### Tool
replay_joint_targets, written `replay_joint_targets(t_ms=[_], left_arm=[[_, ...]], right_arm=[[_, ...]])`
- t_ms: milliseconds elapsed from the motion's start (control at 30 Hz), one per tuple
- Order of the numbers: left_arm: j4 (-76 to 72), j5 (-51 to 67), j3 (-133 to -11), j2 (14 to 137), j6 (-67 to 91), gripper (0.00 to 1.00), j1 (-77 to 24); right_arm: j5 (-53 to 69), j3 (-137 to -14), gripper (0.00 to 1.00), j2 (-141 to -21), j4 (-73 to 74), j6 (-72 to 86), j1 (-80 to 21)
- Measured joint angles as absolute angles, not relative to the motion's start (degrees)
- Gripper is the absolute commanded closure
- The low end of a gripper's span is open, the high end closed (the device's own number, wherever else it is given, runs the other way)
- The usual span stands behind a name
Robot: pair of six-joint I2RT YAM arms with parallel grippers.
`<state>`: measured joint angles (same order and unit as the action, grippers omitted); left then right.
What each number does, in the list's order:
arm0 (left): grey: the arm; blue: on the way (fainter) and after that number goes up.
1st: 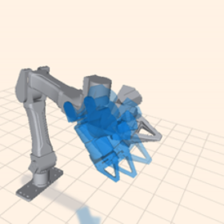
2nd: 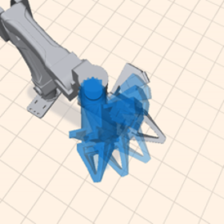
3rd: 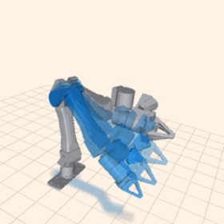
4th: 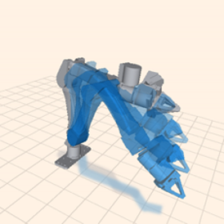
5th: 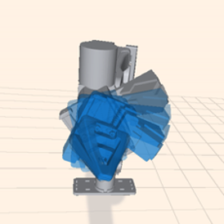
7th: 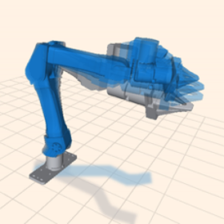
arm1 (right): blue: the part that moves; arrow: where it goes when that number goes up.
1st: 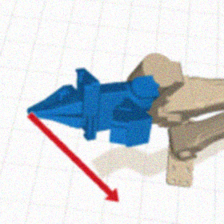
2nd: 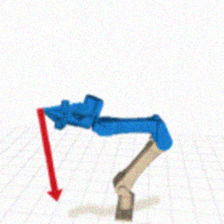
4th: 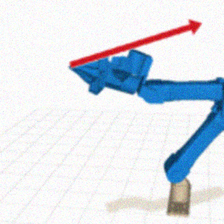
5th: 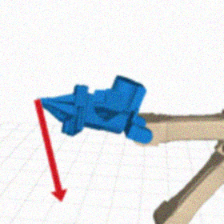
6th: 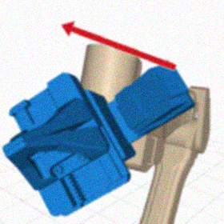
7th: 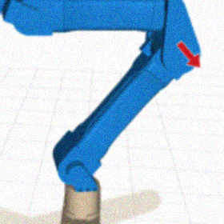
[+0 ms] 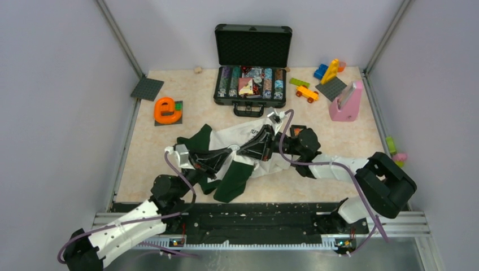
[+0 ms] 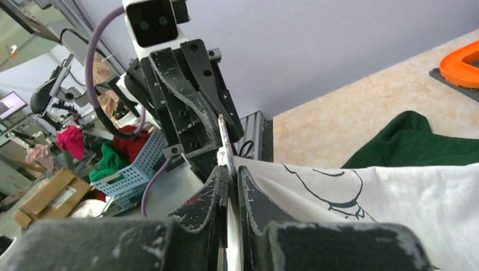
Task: Remove the brooch from the garment
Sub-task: Remove the brooch from the clothes.
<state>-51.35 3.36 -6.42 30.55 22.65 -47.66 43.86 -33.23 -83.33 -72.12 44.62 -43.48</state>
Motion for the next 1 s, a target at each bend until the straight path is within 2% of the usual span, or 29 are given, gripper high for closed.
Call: replay_joint_targets(t_ms=[67,200,333,400,467,567,733,933,1000], left_arm=[[-46.2,3.4,-8.5,29.2,22.0,0.74,-47.7],[-39.7,3.4,-10.7,26.6,21.0,0.63,-47.7],[-34.0,2.8,-13.0,25.1,21.2,0.38,-47.4],[-28.9,2.3,-15.7,25.5,22.3,0.33,-46.9],[-22.5,3.4,-20.4,27.3,23.7,0.14,-45.2],[-14.7,10.9,-30.3,33.7,25.7,0.07,-38.4],[-13.1,28.1,-37.6,42.2,30.0,0.14,-25.5],[-14.3,40.5,-37.3,44.4,31.5,0.27,-24.7],[-16.3,43.7,-37.3,44.4,31.6,0.37,-24.7]], right_arm=[[44.7,-33.8,1.0,-81.6,-68.0,43.9,-42.6],[47.7,-35.6,1.0,-76.5,-55.4,39.0,-39.6],[51.4,-39.7,1.0,-73.0,-38.7,31.7,-35.2],[53.0,-43.0,1.0,-72.8,-30.5,27.7,-33.9],[54.9,-47.6,1.0,-73.0,-20.9,23.1,-33.1],[56.7,-56.1,1.0,-74.9,-7.3,15.7,-32.9],[59.7,-65.1,1.0,-77.5,7.3,7.3,-31.4],[65.4,-68.2,1.0,-79.0,15.9,3.9,-28.9],[67.4,-68.9,1.0,-79.5,16.8,3.9,-28.8]])
